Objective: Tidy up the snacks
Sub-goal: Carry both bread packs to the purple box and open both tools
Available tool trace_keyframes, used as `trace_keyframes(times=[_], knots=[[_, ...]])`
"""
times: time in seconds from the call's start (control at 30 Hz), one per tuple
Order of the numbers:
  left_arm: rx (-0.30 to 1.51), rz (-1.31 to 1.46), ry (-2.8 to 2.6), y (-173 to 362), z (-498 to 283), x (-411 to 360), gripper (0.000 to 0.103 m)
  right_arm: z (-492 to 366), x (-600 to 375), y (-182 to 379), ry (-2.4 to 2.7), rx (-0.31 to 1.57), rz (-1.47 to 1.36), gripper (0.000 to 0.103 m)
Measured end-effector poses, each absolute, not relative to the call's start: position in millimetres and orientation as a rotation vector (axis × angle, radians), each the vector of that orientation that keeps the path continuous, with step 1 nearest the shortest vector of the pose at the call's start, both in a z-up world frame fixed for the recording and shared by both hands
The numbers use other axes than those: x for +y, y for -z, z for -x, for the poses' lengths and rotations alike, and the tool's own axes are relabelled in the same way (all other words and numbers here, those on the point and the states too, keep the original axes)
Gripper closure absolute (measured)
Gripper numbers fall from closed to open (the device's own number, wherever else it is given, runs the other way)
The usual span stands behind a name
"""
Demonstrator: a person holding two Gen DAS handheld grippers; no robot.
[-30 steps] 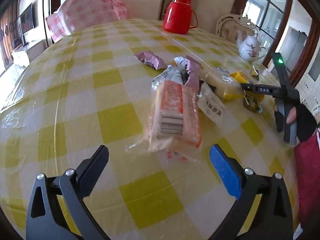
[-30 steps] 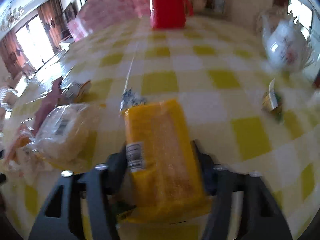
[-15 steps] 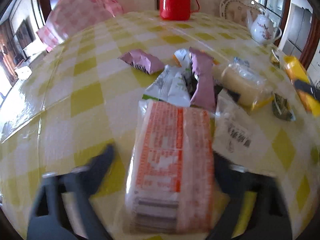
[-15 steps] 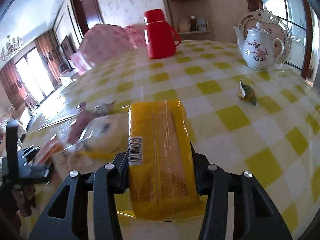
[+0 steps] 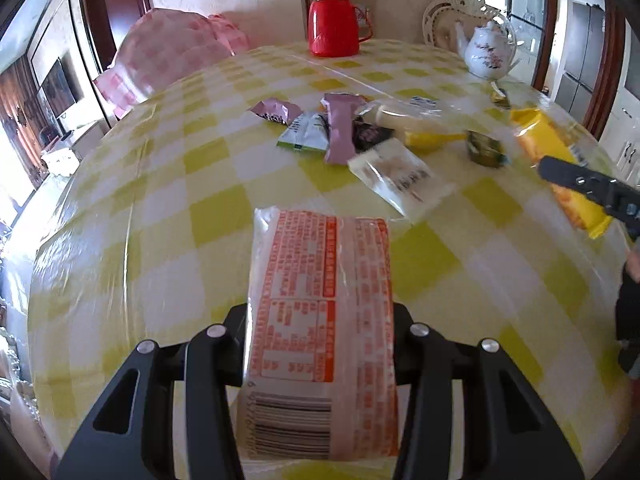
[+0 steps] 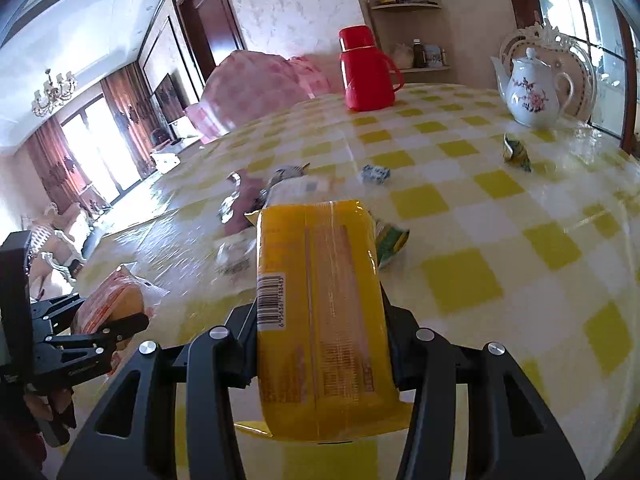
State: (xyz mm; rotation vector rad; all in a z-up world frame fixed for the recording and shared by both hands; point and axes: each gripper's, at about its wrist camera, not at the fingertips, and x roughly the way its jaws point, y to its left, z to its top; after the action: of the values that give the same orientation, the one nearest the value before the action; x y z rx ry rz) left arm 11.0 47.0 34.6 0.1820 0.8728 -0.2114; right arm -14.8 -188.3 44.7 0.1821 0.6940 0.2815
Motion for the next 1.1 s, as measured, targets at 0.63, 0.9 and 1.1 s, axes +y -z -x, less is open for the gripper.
trace_keyframes(times=[0.63,0.9,1.1], knots=[[0.829,-0.150,0.286,-50.7,127.8,60.2,0.057,147.1,-139.8,-57.7,-0.376,0.665,-0.155,0.056],[0.783,-0.141,0.267,-65.8,177.5,95.9,0.057,185.5,-103.2,-78.0,-0.438,0.630,-0.078,0.056],[0.781,-0.125,0.230,-68.3,201.9,136.4,0.057,205.4,-61.0,-88.0,-0.525,0.614,-0.001,0.056]])
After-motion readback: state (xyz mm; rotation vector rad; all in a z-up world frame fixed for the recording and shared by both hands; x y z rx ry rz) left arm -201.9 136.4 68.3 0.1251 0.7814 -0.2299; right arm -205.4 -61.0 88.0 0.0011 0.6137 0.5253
